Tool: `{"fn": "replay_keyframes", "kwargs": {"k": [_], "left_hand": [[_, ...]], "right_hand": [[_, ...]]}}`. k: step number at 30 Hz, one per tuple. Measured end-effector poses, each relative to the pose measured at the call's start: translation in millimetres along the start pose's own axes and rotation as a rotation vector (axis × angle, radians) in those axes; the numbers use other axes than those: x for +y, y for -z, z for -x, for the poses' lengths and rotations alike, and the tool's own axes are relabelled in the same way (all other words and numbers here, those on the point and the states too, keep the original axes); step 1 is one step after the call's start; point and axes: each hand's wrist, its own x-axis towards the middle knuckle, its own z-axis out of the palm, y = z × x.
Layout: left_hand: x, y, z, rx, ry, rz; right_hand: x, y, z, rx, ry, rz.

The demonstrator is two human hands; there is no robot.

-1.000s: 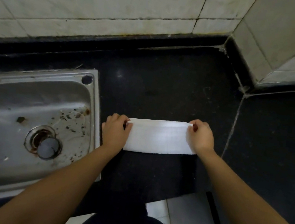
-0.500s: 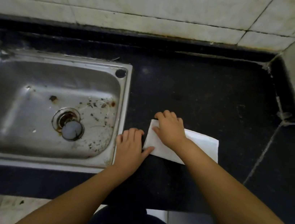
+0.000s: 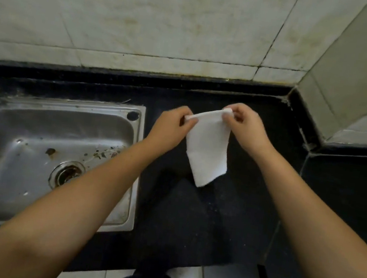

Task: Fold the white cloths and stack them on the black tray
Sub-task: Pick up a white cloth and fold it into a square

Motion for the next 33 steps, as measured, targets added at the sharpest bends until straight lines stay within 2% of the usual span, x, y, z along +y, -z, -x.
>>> {"fn": "replay_keyframes", "kwargs": {"k": [3, 7, 9, 14, 17, 22, 26, 30, 33], "left_hand": [[23.7, 17.7, -6.6, 0.057, -0.131, 0.069], [13.4, 18.9, 27.8, 0.008, -0.155, 0.179], [-6.8, 8.8, 55.2, -0.091, -0.095, 0.179], [-55.6, -26.8, 123.3, -0.43, 0.14, 0.135], [-66.6, -36.8, 137.4, -0.523, 0.243, 0.124], [-68.3, -36.8, 95.6, -0.365, 0.266, 0.181], [-75.7, -47.7, 47.7, -0.257, 0.322, 0.016], [-86.8, -63.1, 31.4, -0.272, 0.318, -0.244], [-92.3, -70.2, 36.2, -0.194, 0.329, -0.324]], "right_hand": [[-19.1, 20.9, 12.7, 0.097, 0.073, -0.127], [-7.4, 15.4, 42.1, 0.034, 0.068, -0.211], [13.9, 0.8, 63.6, -0.041, 0.023, -0.216], [74.5, -39.1, 138.2, -0.295, -0.221, -0.197], [86.7, -46.4, 155.0, -0.358, -0.295, -0.189], [81.8, -52.5, 106.6, -0.221, -0.327, -0.15], [77.2, -67.2, 52.4, -0.127, -0.401, -0.073], [87.3, -87.6, 29.0, -0.161, -0.456, 0.159], [92.8, -95.8, 31.3, -0.154, -0.43, 0.294]]}}
